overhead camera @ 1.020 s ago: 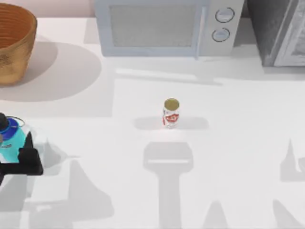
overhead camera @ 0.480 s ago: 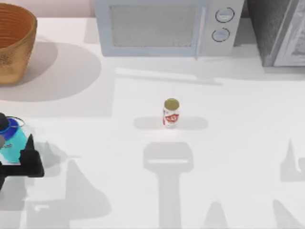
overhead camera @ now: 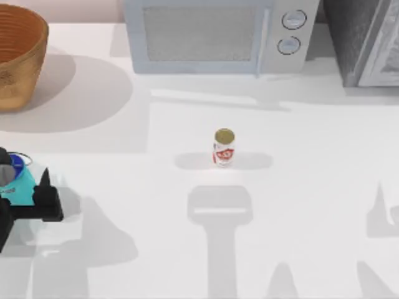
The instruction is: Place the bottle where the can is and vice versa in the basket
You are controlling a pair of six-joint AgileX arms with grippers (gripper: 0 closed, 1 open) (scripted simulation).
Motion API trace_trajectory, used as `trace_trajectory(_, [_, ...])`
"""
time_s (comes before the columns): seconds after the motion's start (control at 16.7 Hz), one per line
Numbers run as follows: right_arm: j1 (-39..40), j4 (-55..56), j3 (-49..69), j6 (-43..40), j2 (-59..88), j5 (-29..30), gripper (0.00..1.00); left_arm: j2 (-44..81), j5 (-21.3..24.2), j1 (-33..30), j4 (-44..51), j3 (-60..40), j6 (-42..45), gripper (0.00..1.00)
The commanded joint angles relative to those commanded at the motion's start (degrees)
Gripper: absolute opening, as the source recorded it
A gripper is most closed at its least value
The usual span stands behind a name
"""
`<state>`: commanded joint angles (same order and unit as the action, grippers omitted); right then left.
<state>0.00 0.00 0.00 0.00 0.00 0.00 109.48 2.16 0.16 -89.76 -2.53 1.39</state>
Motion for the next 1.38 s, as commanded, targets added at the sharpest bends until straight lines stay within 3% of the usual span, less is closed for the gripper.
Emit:
trace_trajectory(0.6, [0.0,0.0,0.0,0.0,0.0,0.0,1.00,4.9,-0.2,-0.3,0.2,-5.1,-0.1,1.00])
trace_trajectory(1.38, [0.0,0.0,0.0,0.0,0.0,0.0,1.00,4.9,-0.2,-0.3,0.2,-5.1,-0.1,0.02])
